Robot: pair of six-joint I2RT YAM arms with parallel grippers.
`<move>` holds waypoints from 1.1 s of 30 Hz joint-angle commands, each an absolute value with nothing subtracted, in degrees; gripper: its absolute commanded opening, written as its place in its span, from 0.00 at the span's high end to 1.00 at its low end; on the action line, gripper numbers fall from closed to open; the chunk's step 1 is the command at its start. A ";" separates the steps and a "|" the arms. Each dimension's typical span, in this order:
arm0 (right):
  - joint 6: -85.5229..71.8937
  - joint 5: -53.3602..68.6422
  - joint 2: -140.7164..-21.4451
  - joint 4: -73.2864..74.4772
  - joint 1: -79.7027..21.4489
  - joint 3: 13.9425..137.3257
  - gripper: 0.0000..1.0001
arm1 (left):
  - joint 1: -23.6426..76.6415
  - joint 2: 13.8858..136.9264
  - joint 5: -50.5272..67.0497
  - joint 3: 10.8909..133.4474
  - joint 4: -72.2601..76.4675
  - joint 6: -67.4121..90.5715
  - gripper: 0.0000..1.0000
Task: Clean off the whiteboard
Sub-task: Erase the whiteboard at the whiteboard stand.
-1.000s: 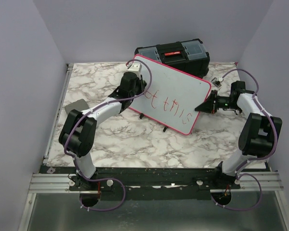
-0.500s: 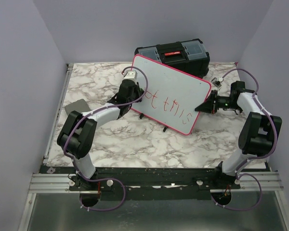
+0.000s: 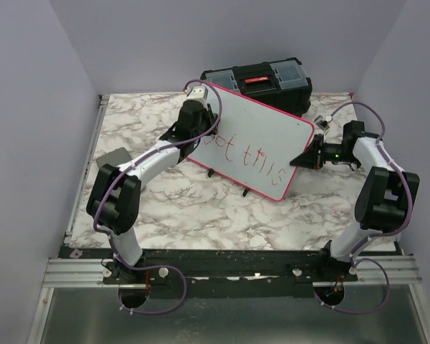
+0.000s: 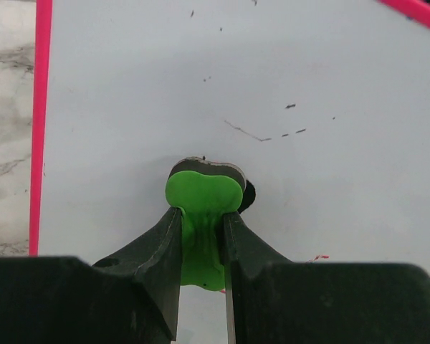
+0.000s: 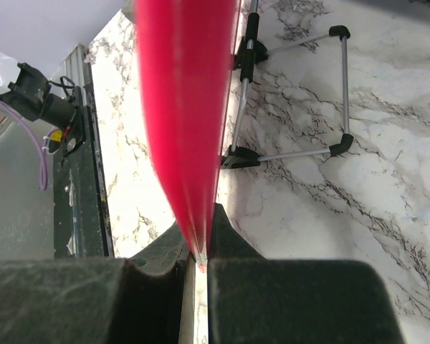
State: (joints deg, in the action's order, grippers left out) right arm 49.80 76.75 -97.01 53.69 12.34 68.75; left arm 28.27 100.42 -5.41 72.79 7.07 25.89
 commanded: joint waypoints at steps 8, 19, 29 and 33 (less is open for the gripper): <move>48.84 81.13 -97.00 53.41 11.76 69.82 0.99 | 26.96 101.01 -3.86 68.23 4.69 27.89 1.00; 41.08 80.24 -94.26 44.82 11.71 66.89 0.99 | 30.16 101.70 -0.42 64.27 6.77 29.53 1.00; 41.19 80.33 -94.13 44.97 11.70 66.88 0.99 | 30.40 100.73 -0.85 69.24 5.12 28.98 1.00; 41.33 80.33 -94.04 45.11 11.69 66.97 0.99 | 27.86 101.04 0.00 71.09 4.97 30.46 1.00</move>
State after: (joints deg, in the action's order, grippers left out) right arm 41.52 76.20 -96.05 46.17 12.34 67.11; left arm 29.10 100.29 -4.03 67.81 4.84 28.80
